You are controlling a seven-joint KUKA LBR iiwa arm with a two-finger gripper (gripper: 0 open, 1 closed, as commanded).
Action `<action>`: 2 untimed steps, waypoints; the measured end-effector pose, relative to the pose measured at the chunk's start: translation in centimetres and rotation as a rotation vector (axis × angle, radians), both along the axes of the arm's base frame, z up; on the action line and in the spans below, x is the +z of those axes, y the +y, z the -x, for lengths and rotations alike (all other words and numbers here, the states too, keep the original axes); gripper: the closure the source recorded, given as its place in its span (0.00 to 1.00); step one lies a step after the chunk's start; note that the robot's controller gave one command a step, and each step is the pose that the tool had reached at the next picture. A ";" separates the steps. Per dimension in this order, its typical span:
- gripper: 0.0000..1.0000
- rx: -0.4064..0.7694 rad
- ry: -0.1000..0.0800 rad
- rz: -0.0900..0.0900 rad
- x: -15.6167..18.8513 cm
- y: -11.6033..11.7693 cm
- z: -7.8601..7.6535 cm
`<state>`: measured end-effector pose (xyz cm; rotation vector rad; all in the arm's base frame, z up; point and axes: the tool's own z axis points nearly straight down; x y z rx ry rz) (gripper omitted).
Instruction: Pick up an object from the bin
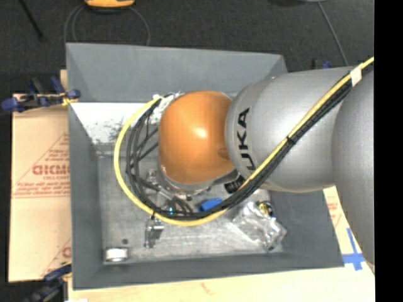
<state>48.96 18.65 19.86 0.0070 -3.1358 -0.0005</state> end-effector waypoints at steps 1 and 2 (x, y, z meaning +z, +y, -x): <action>0.00 0.122 -0.004 0.003 -6.6 -5.6 -4.3; 0.00 0.020 -0.013 0.002 -7.9 -13.7 -9.8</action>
Offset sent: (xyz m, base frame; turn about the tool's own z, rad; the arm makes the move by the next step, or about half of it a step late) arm 0.0417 -0.0516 -0.0632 -0.1265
